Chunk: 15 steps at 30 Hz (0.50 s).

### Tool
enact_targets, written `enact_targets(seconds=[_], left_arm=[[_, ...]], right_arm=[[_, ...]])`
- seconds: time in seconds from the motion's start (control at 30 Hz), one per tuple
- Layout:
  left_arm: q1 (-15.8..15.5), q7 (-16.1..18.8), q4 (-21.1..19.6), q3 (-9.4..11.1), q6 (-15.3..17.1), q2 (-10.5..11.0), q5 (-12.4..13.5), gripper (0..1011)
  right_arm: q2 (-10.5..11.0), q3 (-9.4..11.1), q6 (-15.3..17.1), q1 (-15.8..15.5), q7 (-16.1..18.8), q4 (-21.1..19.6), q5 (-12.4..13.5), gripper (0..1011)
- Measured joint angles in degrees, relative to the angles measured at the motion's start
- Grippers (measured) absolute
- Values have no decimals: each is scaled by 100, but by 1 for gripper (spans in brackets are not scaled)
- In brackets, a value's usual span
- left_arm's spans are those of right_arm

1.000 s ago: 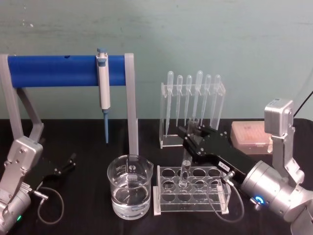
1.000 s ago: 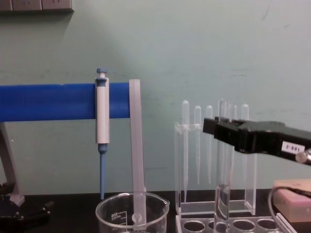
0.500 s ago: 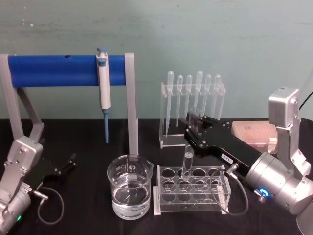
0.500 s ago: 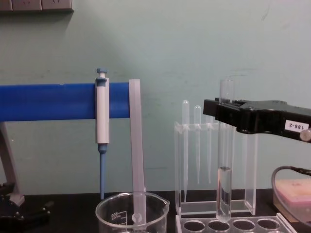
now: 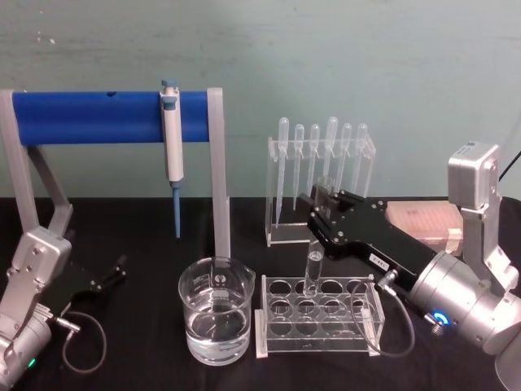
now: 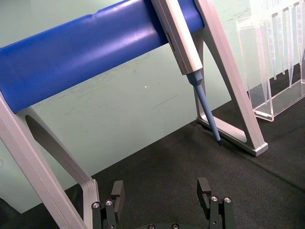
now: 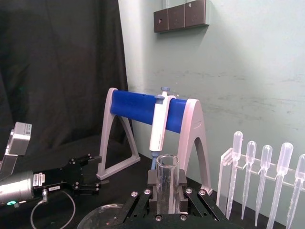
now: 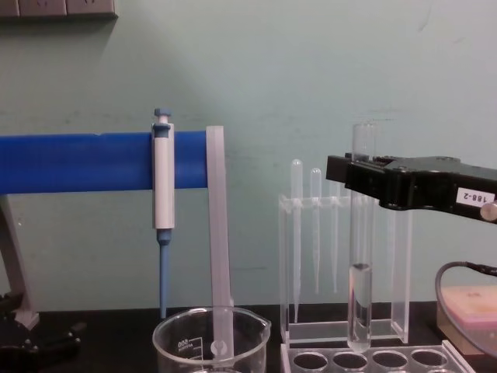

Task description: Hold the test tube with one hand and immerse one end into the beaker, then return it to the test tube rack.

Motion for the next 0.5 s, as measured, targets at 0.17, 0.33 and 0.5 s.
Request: enact_targets(seconds=[0.17,0.33,0.5], left_arm=[[0,0,0,0,0,0,0,1000],[0,0,0,0,0,0,0,1000],[0,0,0,0,0,0,0,1000]], right_arm=[[-2,-2,-4,-3,0,3,2,225],[-4,-5,-9,-5,1,5,3,225],[-7,-8,-13,-7,2,7,6,225]])
